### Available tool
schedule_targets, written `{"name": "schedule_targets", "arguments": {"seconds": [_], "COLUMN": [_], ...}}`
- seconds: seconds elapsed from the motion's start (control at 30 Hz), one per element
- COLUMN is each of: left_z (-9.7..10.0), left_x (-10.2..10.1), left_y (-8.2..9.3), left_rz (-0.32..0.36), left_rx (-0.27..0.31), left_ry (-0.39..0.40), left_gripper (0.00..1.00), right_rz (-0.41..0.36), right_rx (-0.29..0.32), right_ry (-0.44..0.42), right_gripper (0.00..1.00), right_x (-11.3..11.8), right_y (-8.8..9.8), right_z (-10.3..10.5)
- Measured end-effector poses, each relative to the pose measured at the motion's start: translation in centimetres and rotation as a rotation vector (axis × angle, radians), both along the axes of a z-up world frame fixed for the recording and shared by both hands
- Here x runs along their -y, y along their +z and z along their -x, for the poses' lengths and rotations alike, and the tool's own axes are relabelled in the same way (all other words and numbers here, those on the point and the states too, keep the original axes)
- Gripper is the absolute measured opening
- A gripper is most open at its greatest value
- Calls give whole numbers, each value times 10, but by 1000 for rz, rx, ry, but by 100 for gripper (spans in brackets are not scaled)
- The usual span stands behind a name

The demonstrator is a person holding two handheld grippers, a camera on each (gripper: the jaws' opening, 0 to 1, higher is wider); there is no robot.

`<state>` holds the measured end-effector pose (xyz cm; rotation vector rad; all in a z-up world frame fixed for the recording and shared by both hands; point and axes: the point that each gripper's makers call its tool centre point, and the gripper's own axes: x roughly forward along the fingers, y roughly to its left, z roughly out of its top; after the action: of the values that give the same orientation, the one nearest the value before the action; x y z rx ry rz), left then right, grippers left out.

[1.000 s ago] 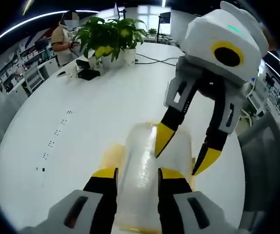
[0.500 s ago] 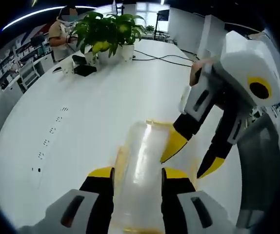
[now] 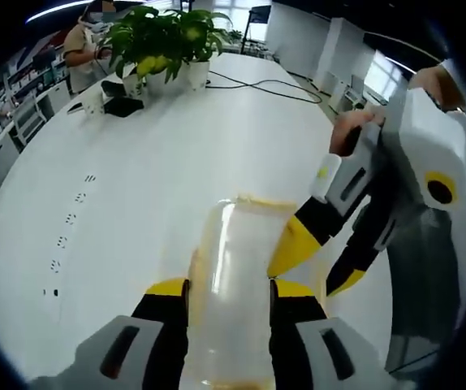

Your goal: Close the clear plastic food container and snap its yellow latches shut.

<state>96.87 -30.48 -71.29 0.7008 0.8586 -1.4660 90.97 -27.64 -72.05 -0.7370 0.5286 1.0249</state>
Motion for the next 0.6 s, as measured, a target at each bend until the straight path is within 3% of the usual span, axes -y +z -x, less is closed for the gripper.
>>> {"name": "schedule_targets", "arguments": {"seconds": [0.43, 0.6], "left_z": [-1, -4], "left_x": [-1, -2], "left_y": [-2, -4], "left_rz": [-93, -113], "left_rx": [-53, -73], "left_ry": [-17, -19], "left_gripper": [33, 33], "right_rz": [28, 20], "right_rx": [76, 76], "right_ry": [21, 11], "right_gripper": [36, 35], "right_x": [3, 3], "right_y": [-1, -1], "right_z": [1, 0]}}
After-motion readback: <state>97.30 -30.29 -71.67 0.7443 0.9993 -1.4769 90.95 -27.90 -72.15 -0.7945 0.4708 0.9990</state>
